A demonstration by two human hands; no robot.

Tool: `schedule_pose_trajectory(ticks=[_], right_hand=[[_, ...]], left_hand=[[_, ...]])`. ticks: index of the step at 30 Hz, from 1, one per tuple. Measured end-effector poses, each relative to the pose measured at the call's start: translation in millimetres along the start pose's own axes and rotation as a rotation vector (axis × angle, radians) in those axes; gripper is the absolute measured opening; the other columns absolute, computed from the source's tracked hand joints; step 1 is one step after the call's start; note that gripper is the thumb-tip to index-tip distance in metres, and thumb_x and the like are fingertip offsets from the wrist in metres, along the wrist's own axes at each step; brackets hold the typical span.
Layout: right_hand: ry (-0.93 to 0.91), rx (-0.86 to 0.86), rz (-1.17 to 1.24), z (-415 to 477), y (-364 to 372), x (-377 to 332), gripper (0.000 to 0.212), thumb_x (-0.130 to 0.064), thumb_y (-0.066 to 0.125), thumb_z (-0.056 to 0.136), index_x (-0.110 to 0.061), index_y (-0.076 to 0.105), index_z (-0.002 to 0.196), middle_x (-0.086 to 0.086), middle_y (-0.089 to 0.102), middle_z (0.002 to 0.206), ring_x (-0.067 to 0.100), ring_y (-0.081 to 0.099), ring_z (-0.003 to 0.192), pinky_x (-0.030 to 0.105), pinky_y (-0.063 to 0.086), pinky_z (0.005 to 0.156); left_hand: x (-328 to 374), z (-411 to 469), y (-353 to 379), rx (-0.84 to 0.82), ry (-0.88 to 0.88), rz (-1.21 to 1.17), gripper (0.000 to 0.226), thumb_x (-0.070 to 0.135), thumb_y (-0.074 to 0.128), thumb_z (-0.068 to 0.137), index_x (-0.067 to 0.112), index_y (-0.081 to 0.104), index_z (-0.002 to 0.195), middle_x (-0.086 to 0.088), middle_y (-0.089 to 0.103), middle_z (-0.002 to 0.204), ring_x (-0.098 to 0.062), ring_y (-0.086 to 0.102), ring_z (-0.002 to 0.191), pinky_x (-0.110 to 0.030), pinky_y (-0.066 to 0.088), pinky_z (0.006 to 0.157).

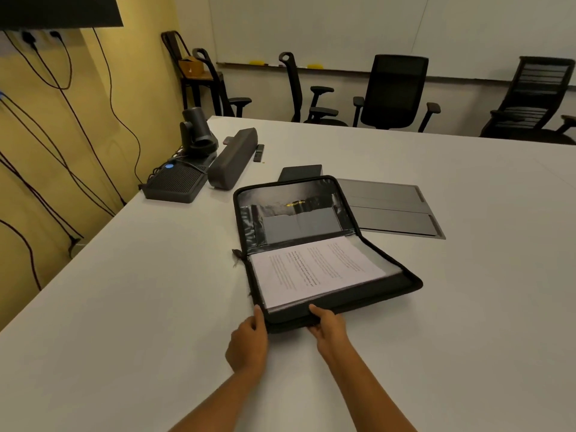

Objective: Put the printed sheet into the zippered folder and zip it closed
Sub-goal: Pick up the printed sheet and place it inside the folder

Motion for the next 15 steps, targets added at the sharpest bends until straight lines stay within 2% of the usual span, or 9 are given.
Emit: schedule_pose_trajectory(ticks=[2,7,10,13,15], right_hand=[[-0.033,-0.051,-0.055,1,-14,-12,0.053,0.013,0.057,0.082,-0.006,0.045,0.130,0.018,0.057,0.122,0.034,0.056,0.105,0.044,0.052,0.084],[-0.063,-0.122,-0.257,3,-47,-48,0.048,0.008,0.061,0.081,-0.007,0.047,0.124,0.008,0.063,0.106,0.026,0.061,0.094,0.034,0.056,0.068],[-0.039,-0.178,-0.420,4,-61,-78,0.045,0.008,0.060,0.081,-0.003,0.051,0.123,0.010,0.067,0.106,0.026,0.063,0.097,0.035,0.056,0.072],[-0.037,-0.220,-0.623,3,-71,-119,0.043,0.007,0.060,0.082,-0.005,0.052,0.123,0.014,0.064,0.115,0.027,0.062,0.100,0.037,0.056,0.075],[-0.052,-0.217,-0.770,6,-75,-149,0.044,0.005,0.060,0.083,-0.006,0.050,0.125,0.015,0.062,0.118,0.031,0.059,0.107,0.043,0.054,0.085]], left_hand=[[3,10,-13,0.036,0.041,0.054,0.062,0.055,0.026,0.095,0.013,0.066,0.073,-0.005,0.069,0.074,-0.024,0.064,0.071,-0.029,0.050,0.069],[20,48,-34,0.096,0.114,0.131,0.054,0.050,0.033,0.096,0.012,0.067,0.077,-0.007,0.071,0.080,-0.029,0.065,0.078,-0.032,0.049,0.074],[31,69,-40,0.129,0.148,0.130,0.054,0.048,0.035,0.097,0.009,0.068,0.079,-0.010,0.071,0.080,-0.030,0.064,0.075,-0.032,0.047,0.069],[41,88,-44,0.133,0.171,0.151,0.051,0.045,0.038,0.097,0.007,0.068,0.080,-0.010,0.068,0.078,-0.030,0.061,0.072,-0.035,0.047,0.066],[45,100,-46,0.132,0.180,0.186,0.049,0.044,0.039,0.097,0.007,0.064,0.077,-0.014,0.067,0.079,-0.033,0.059,0.073,-0.033,0.043,0.063]])
Point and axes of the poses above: each hand's wrist, its own z-axis towards the middle knuckle, its own y-axis out of the palm, x = y × z, the point moved 5 cm from there along z, towards the middle knuckle
